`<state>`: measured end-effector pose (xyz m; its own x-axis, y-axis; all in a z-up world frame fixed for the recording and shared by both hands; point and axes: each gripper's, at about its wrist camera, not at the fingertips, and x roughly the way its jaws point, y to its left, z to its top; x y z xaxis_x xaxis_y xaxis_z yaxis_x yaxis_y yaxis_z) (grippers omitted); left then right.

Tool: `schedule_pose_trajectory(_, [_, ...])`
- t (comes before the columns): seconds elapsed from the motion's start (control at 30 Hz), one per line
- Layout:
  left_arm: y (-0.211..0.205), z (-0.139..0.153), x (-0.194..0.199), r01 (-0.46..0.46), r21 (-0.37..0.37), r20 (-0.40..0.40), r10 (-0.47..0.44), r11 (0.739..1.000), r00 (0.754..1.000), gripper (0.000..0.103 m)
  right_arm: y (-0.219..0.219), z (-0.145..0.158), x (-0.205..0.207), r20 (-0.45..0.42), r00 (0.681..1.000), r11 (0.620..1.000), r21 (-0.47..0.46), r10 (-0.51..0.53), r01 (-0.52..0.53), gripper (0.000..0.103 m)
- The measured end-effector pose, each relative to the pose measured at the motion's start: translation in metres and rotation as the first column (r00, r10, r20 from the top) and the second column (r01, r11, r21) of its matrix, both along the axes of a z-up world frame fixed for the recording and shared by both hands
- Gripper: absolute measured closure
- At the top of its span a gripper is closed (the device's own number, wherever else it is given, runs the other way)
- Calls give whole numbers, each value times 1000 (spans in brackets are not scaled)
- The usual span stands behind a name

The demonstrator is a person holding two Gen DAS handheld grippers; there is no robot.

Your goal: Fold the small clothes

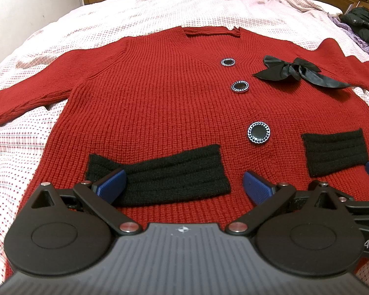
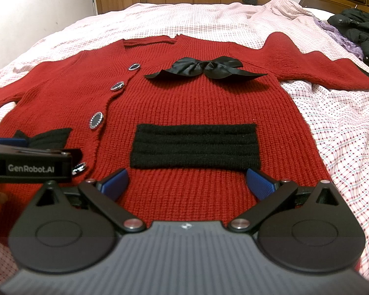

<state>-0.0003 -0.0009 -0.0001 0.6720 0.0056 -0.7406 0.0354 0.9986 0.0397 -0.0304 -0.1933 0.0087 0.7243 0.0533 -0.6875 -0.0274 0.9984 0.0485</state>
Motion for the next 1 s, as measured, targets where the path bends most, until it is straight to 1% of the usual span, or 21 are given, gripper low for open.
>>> schedule_pose_trajectory(0.87, [0, 0, 0, 0, 1, 1, 0, 1000, 1000, 0, 1, -1, 0, -1, 1000, 1000, -1, 0, 0, 0])
schedule_pose_trajectory(1.0, [-1, 0, 0, 3, 2, -1, -3, 1000, 1000, 0, 10, -7, -7, -9, 1000, 1000, 1, 5, -5, 0])
